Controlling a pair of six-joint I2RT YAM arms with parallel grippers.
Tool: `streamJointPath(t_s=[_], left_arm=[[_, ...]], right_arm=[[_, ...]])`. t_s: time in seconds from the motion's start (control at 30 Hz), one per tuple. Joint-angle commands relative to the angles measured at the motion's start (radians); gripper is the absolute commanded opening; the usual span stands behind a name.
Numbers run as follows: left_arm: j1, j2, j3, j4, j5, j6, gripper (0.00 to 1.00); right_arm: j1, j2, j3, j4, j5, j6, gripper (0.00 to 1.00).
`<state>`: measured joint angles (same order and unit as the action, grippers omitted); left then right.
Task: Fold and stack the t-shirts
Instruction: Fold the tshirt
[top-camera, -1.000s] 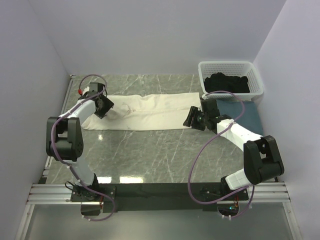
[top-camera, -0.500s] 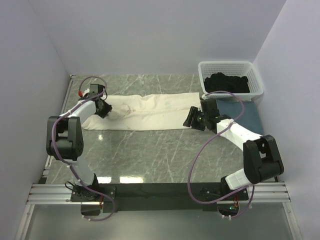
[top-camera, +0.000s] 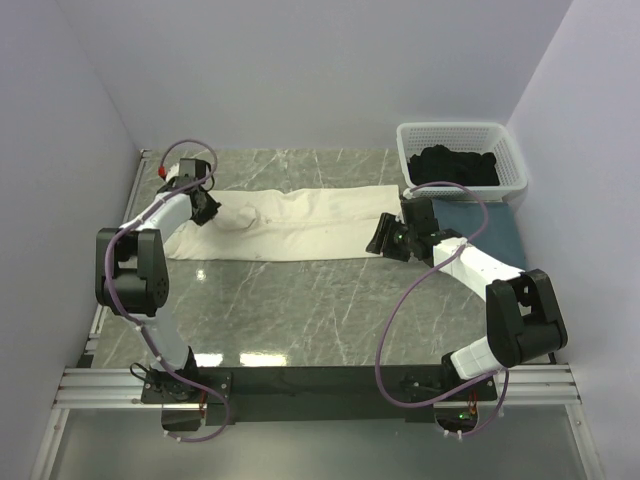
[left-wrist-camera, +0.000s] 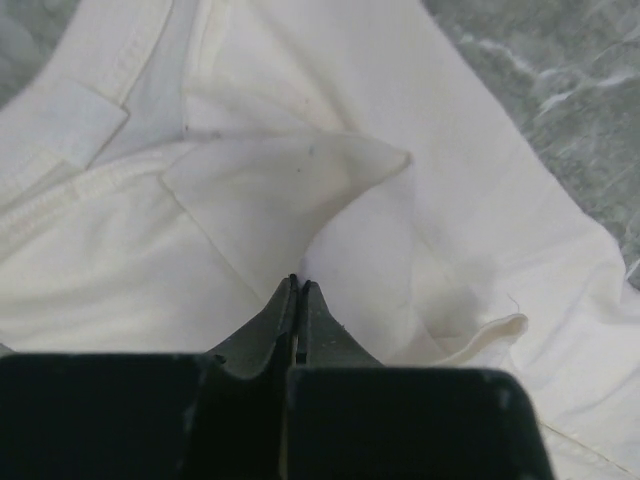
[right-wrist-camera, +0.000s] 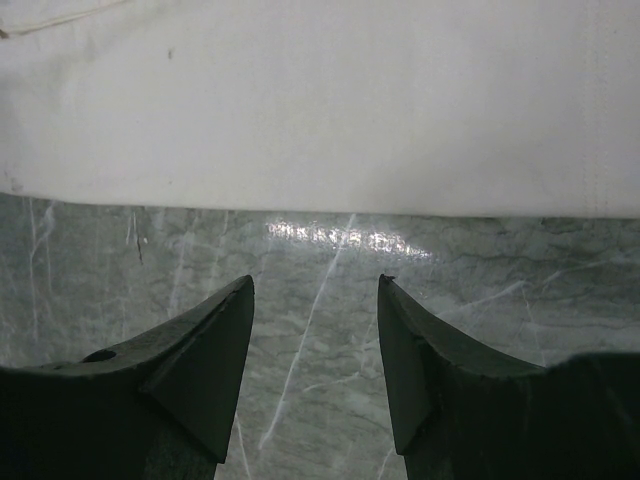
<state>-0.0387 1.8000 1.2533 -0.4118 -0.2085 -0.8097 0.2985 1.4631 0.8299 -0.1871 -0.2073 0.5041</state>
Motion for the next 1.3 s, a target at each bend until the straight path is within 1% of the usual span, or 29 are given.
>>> streamJointPath(t_s=[0.0,0.17,0.27,0.37,0.4,0.47,0.5,0.57,0.6,0.67,0.7,0.73,0.77,0.83,0.87,0.97,1.1,1.27], left_arm=[[0.003,-0.048,0.046,0.002,-0.066,0.098,0.01],[0.003,-0.071,-0.031,0.025,-0.063,0.103,0.01],[0.005,-0.070,-0.080,0.031,-0.106,0.086,0.01],[0.008,-0.057,-0.097,0.047,-0.132,0.087,0.09],[0.008,-0.053,-0.094,0.047,-0.137,0.090,0.16],[0.008,-0.053,-0.086,0.041,-0.157,0.092,0.24],[0.007,-0.065,-0.080,0.041,-0.160,0.095,0.37],[0.005,-0.089,-0.080,0.059,-0.146,0.115,0.53],[0.000,-0.120,-0.080,0.065,-0.146,0.133,0.66],[-0.007,-0.146,-0.075,0.086,-0.117,0.156,0.77],[-0.010,-0.163,-0.072,0.099,-0.099,0.187,0.84],[-0.010,-0.168,-0.071,0.114,-0.074,0.202,0.85],[-0.010,-0.168,-0.063,0.137,-0.004,0.231,0.85],[-0.010,-0.145,-0.049,0.156,0.067,0.253,0.85],[-0.010,-0.131,-0.031,0.169,0.131,0.277,0.84],[-0.012,-0.030,0.035,0.159,0.233,0.313,0.75],[-0.021,0.076,0.126,0.131,0.308,0.363,0.70],[-0.038,0.171,0.205,0.113,0.330,0.406,0.64]], right_arm=[[-0.007,-0.004,0.028,0.014,-0.001,-0.010,0.59],[-0.006,-0.004,0.023,0.015,-0.006,-0.009,0.59],[-0.006,-0.007,0.018,0.020,-0.009,-0.006,0.59],[-0.007,-0.014,0.015,0.020,-0.009,-0.007,0.59],[-0.007,-0.015,0.015,0.018,-0.007,-0.009,0.59],[-0.006,-0.023,0.012,0.014,-0.007,-0.010,0.59],[-0.006,-0.027,0.009,0.014,-0.004,-0.010,0.59],[-0.006,-0.038,0.003,0.011,0.002,-0.010,0.59],[-0.006,-0.043,0.000,0.011,0.005,-0.010,0.59],[-0.006,-0.047,-0.005,0.011,0.008,-0.010,0.59],[-0.006,-0.047,-0.008,0.009,0.006,-0.009,0.59],[-0.006,-0.047,-0.009,0.011,0.005,-0.009,0.59],[-0.006,-0.049,-0.011,0.012,0.003,-0.006,0.59],[-0.007,-0.044,-0.012,0.015,-0.001,-0.004,0.59],[-0.006,-0.043,-0.014,0.015,-0.003,-0.003,0.59],[-0.005,-0.038,-0.006,0.018,-0.010,-0.001,0.59],[-0.006,-0.033,0.000,0.015,-0.017,0.001,0.58],[-0.006,-0.040,-0.003,0.006,-0.012,-0.001,0.58]])
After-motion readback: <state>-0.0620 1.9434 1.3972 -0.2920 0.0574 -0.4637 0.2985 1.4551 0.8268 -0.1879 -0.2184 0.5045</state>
